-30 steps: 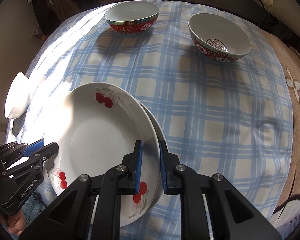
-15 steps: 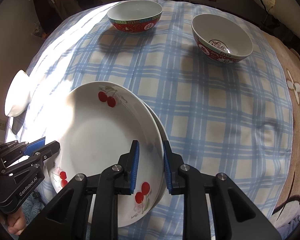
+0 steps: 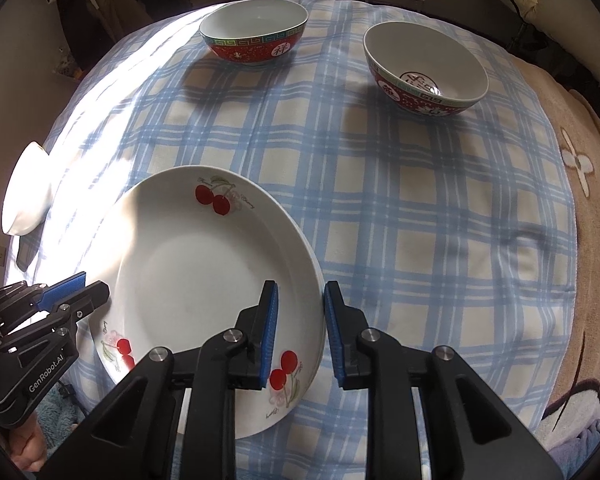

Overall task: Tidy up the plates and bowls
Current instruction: 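Open both tools and pull them back from the plate rim, then move both tools toward the plain white bowl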

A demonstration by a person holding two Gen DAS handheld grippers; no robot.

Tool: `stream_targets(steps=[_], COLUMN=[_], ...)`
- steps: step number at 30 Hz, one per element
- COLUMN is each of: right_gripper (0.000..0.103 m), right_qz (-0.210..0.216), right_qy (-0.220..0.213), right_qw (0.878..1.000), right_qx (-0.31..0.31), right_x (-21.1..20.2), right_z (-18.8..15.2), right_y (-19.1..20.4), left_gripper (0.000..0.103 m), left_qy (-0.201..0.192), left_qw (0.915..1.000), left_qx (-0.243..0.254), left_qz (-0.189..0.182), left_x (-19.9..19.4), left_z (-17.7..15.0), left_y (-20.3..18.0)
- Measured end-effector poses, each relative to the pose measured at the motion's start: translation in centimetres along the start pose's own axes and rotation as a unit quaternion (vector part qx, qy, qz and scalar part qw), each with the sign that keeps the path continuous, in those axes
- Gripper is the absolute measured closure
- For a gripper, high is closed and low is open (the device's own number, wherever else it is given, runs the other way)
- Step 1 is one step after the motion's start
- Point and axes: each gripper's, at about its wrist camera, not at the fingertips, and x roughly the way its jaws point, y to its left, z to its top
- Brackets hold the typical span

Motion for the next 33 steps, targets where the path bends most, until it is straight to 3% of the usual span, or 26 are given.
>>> stream_targets(steps=[8, 12, 17, 19, 22, 26, 30, 33], right_gripper=[0.077, 0.075, 0.056, 0.051, 0.042, 0.039, 0.034, 0.02], right_qz=[0.004, 0.004, 0.011, 0.012, 0.009, 0.014, 0.02, 0.021], right_qy=[0.0, 0.0, -0.003, -0.006, -0.012, -0.025, -0.04, -0.057], right_qw=[1.0, 1.0, 1.0, 1.0, 1.0, 0.999, 0.999, 0.998], right_qx=[0.008, 0.008, -0.003, -0.008, -0.013, -0.019, -0.019, -0.018], right_x=[-0.1, -0.1, -0.3, -0.5, -0.9, -1.6, -2.5, -3.3], right_z=[-0.1, -0.1, -0.1, -0.1, -0.1, 0.1, 0.8, 1.2], right_y=[-0.3, -0.3, 0.2, 0.4, 0.6, 1.0, 1.7, 2.3], left_gripper=[0.083, 0.064, 0.044, 0.026, 0.025, 0.024, 0.023, 0.023], left_qy=[0.003, -0.01, -0.024, -0.025, -0.029, -0.037, -0.05, -0.055], left_qw=[0.9999, 0.9988, 0.9983, 0.9979, 0.998, 0.9981, 0.9963, 0.9958], left_qx=[0.007, 0.019, 0.022, 0.021, 0.014, 0.006, 0.003, -0.007], left_qz=[0.012, 0.043, 0.048, 0.056, 0.055, 0.049, 0.069, 0.072], left_x=[0.1, -0.2, -1.3, -1.5, -2.0, -3.1, -4.2, -5.3], left_z=[-0.1, -0.3, -0.3, -0.3, -0.2, -0.2, 0.2, 0.5], left_y=[-0.1, -0.4, -0.3, -0.2, 0.3, 1.1, 1.8, 3.2])
